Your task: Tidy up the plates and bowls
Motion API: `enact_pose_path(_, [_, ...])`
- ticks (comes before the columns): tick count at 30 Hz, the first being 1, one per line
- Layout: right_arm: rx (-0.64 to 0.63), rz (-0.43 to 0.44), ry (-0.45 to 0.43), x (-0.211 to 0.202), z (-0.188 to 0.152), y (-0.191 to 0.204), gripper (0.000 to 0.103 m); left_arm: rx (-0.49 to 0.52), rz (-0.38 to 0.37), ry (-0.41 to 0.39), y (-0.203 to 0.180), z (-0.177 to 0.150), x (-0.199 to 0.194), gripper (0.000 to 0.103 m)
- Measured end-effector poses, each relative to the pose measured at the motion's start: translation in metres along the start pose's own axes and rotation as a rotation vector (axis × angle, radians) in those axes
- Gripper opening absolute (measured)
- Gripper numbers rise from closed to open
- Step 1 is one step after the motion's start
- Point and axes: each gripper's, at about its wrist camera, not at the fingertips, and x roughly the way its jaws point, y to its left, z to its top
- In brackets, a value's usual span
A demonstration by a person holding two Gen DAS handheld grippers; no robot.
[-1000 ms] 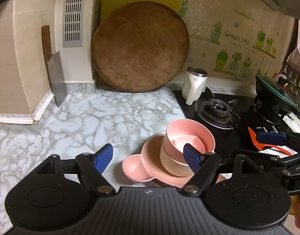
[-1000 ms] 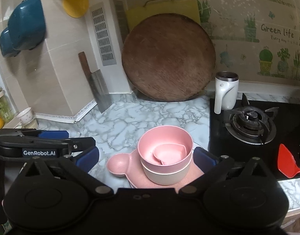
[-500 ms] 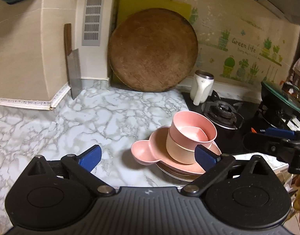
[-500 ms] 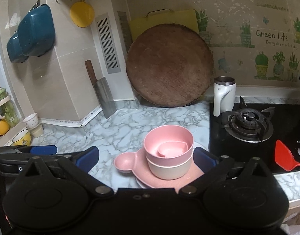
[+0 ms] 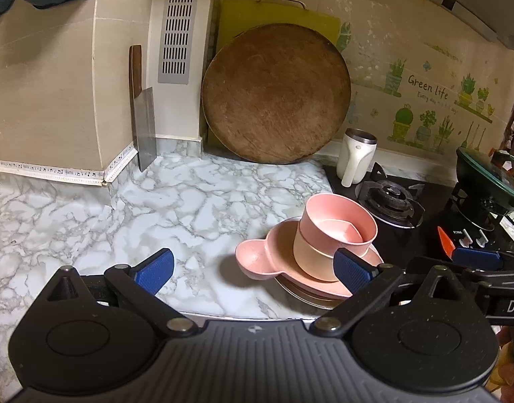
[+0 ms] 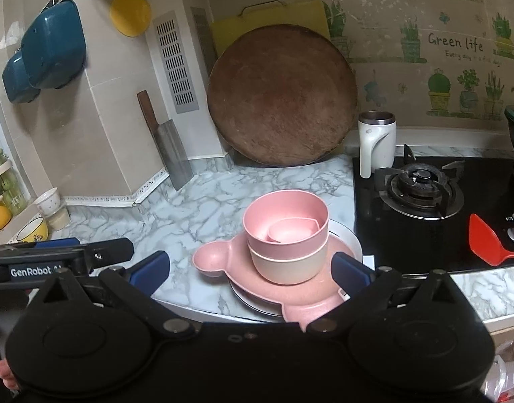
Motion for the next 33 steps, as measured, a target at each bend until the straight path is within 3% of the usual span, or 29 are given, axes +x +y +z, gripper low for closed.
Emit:
enact_pose_path(18, [0.068,-0.052,0.002,-0.004,-0.004,-0.005,0.103,-0.013,-0.046,0.056,-0.002,-0.005,0.012,0.102])
enact_pose_path(33, [0.102,-0.103,-0.012,-0.003,-0.005,-0.011,0.103,0.013,-0.070,0.056,-0.009,-0.002,0.018,0.102])
